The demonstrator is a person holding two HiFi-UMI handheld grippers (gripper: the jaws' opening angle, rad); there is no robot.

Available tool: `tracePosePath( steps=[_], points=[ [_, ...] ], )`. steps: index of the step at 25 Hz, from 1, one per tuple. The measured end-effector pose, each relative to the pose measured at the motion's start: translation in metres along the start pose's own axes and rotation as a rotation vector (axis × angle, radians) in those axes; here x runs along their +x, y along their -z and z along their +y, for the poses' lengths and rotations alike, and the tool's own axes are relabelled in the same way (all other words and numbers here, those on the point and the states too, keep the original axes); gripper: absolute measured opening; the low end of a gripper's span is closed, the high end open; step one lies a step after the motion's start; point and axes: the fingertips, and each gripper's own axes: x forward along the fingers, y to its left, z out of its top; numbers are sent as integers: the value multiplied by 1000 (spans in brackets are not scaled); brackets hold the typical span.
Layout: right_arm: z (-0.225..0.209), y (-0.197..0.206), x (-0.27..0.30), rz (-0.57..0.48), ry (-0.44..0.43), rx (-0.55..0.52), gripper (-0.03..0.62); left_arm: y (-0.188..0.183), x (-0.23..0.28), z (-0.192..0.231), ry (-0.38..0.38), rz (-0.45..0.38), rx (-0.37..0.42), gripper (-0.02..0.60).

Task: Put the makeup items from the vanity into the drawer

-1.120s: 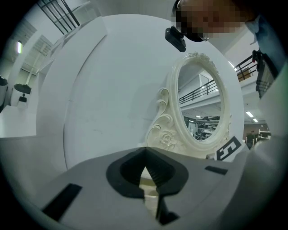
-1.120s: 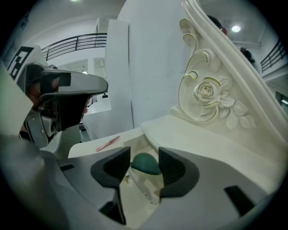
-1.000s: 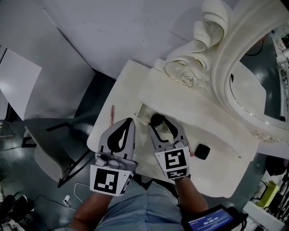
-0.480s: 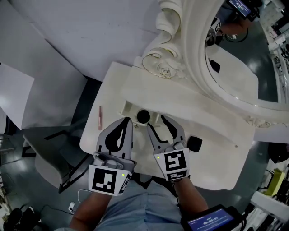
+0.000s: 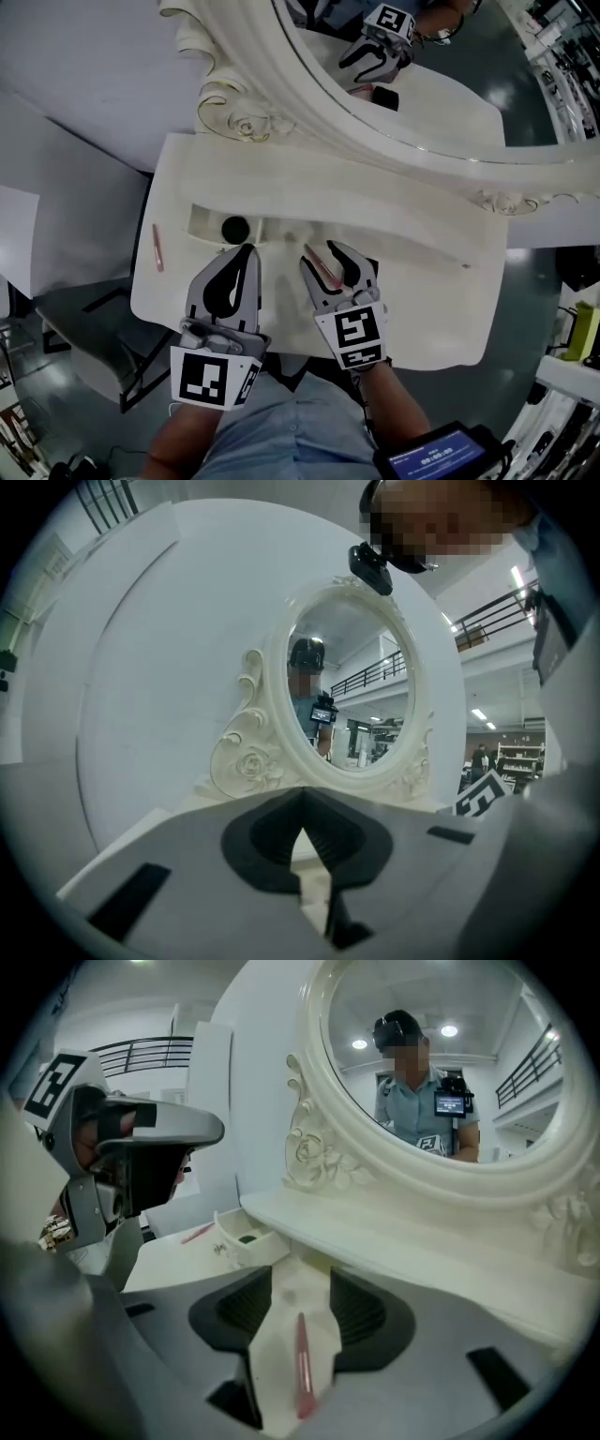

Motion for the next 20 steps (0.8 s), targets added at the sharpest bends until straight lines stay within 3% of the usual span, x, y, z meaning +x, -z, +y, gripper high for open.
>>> tracePosePath(
  steps=[11,15,20],
  points=[
    [-7,69,4,151,-60,9,175,24,14,-17,-6,67,-10,-2],
    [-7,75,9,191,-60,-53,163,32,17,-14,-17,85,-20,-2],
    [-9,84,11,276,-61,-105,90,33,19,-11,-26,84,-29,-2]
  ],
)
